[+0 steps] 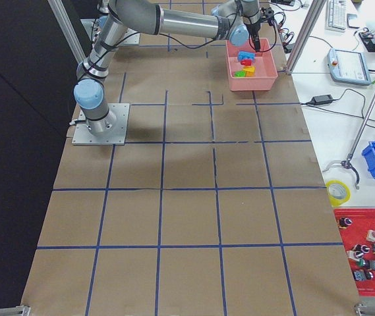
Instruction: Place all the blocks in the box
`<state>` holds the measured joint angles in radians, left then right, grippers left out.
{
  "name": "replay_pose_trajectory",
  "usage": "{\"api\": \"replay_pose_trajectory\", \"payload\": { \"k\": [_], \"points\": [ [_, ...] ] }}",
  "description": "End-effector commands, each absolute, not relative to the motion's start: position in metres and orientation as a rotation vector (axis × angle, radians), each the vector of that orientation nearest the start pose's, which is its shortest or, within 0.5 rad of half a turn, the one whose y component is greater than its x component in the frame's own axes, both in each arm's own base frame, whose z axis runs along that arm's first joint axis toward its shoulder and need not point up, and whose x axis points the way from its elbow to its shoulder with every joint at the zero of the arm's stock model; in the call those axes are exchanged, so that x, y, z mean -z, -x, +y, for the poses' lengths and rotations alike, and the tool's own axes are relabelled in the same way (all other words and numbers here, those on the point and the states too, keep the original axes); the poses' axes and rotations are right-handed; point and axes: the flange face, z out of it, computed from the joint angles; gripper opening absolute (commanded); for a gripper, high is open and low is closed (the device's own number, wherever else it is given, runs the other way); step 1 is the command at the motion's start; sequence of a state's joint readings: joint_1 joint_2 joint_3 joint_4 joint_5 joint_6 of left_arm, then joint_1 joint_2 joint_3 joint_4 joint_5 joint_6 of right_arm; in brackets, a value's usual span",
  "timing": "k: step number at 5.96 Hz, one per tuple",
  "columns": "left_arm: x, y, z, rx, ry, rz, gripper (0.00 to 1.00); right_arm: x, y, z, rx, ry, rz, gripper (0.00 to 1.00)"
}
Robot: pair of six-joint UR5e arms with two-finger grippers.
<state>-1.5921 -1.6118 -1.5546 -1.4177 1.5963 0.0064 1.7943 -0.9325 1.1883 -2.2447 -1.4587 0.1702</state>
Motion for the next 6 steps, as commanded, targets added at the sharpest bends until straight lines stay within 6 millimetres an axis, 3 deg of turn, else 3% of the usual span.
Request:
{"api": "replay_pose_trajectory", "payload": {
  "k": [1, 2, 3, 4, 6],
  "points": [
    [-0.492, 0.138, -0.519, 0.197, -0.039, 3.079, 1.00, -0.357, -0.309, -0.711, 0.571, 0.112, 2.897, 1.00],
    [-0.491, 0.139, -0.518, 0.193, -0.034, 3.092, 1.00, -0.373, -0.296, -0.707, 0.611, 0.105, 2.949, 1.00],
    [-0.490, 0.137, -0.518, 0.186, -0.027, 3.095, 1.00, -0.419, -0.279, -0.686, 0.591, 0.126, 3.013, 1.00],
    [-0.489, 0.131, -0.520, 0.179, -0.007, 3.106, 1.00, -0.459, -0.263, -0.655, 0.470, 0.133, 3.060, 1.00],
    [-0.494, 0.129, -0.519, 0.188, 0.026, 3.140, 1.00, -0.544, -0.227, -0.571, 0.234, 0.148, 3.120, 1.00]
  ]
}}
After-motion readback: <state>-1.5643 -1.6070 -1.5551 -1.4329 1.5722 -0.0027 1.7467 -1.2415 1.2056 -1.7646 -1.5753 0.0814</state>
